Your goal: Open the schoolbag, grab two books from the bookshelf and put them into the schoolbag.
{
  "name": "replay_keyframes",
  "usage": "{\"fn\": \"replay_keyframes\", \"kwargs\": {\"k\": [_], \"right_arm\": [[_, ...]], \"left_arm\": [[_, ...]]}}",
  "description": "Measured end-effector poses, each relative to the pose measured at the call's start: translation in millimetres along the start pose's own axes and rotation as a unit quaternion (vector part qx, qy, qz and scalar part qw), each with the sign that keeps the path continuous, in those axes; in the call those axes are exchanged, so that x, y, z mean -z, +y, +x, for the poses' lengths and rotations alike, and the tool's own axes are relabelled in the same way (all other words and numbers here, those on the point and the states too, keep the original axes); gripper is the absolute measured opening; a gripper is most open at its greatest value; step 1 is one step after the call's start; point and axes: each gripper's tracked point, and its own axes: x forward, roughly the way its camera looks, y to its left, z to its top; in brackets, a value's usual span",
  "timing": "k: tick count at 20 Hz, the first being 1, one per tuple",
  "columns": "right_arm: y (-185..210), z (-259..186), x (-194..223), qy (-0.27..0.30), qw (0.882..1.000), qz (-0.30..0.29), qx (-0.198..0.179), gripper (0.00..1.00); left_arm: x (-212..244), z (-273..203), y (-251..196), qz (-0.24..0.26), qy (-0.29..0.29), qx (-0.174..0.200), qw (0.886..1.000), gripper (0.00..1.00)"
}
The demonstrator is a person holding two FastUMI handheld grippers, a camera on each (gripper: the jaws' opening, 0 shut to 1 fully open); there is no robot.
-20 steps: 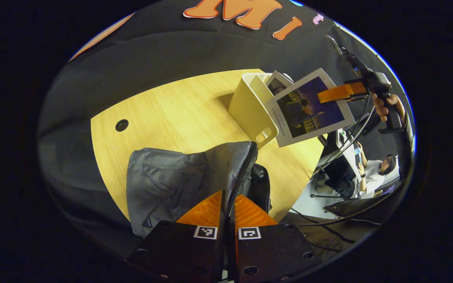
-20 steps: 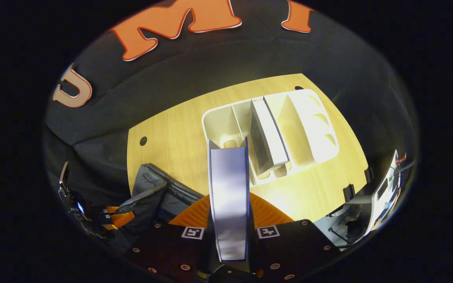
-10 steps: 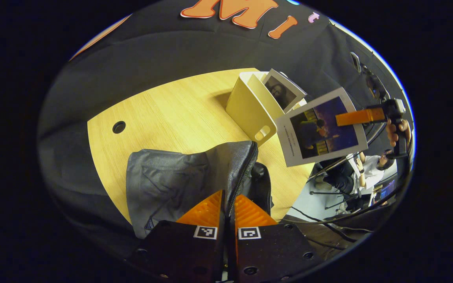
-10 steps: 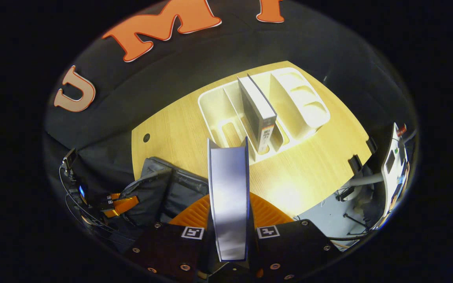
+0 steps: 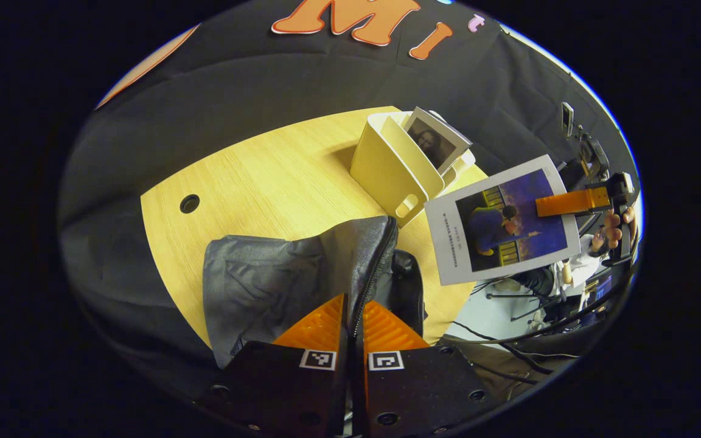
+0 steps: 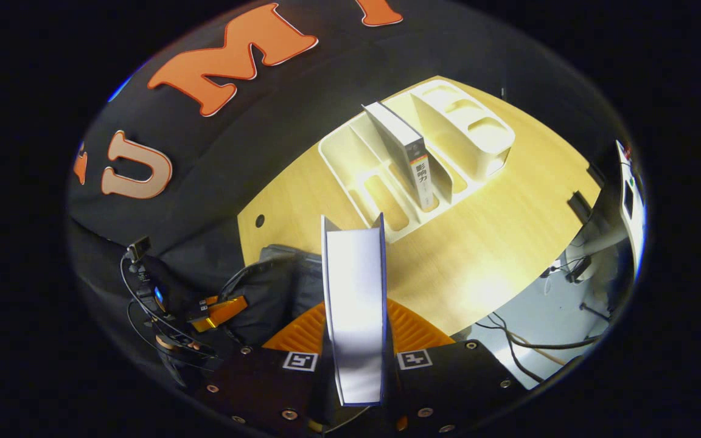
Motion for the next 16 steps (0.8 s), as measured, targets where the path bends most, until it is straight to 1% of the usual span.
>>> {"fn": "replay_keyframes", "kwargs": {"k": [3,7,12,16], "right_arm": [[13.3,17.8,20.6,0.014,0.999,0.011,-0.031,0.33],[39.9,38.8,37.1,0.031,0.996,0.019,-0.083,0.33],[68.3,56.9,39.9,0.040,0.990,0.024,-0.132,0.33],[88.8,74.2,55.9,0.050,0.985,0.016,-0.162,0.33]], "left_arm": [[-4.8,-5.5,0.6,0.002,-0.005,-0.008,1.000,0.05],[-7.1,-11.1,2.4,0.000,-0.018,-0.027,0.999,0.06],[-13.5,-18.1,1.1,0.003,-0.026,-0.039,0.999,0.05],[-12.9,-25.7,3.1,-0.008,-0.033,-0.043,0.998,0.05]]}}
